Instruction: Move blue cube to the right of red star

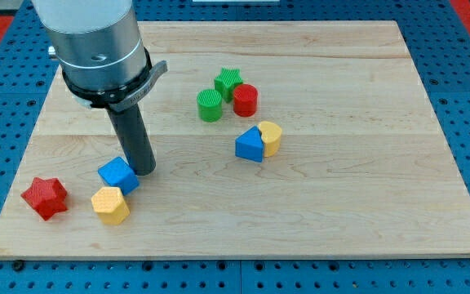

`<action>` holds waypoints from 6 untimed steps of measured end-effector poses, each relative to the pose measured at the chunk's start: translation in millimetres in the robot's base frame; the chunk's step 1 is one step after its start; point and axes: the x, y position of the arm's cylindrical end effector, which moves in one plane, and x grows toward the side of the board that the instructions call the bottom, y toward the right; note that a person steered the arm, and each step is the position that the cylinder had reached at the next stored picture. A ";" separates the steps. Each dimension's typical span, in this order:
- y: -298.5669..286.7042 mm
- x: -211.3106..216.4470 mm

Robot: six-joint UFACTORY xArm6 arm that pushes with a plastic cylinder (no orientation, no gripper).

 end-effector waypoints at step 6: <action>-16.9 0.0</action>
